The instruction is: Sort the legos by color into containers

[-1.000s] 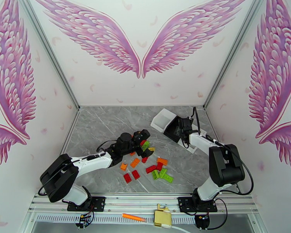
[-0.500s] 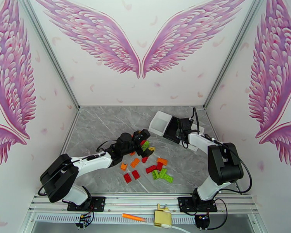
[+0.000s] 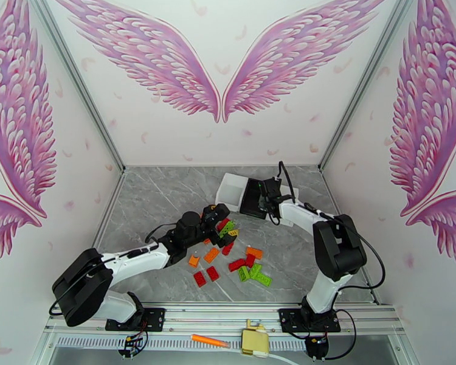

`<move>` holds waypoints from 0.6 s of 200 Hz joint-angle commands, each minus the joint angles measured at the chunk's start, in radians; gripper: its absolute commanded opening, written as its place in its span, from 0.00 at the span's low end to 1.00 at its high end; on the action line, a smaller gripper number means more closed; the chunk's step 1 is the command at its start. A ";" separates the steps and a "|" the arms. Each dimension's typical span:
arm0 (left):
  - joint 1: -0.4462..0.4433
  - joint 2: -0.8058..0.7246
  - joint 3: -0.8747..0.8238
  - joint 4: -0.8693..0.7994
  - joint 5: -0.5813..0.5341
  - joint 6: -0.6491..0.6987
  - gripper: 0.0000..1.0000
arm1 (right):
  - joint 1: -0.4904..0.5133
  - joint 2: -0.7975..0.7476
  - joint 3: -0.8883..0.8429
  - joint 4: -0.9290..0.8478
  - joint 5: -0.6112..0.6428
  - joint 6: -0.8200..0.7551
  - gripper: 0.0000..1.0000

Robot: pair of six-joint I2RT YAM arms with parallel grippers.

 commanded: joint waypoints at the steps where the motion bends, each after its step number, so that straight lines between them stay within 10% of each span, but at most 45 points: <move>1: 0.009 -0.060 -0.042 0.006 -0.048 0.000 0.99 | 0.048 0.045 0.108 0.036 -0.009 -0.022 0.20; 120: 0.062 -0.256 -0.159 -0.072 -0.113 -0.016 0.99 | 0.230 0.319 0.436 -0.033 -0.022 -0.031 0.23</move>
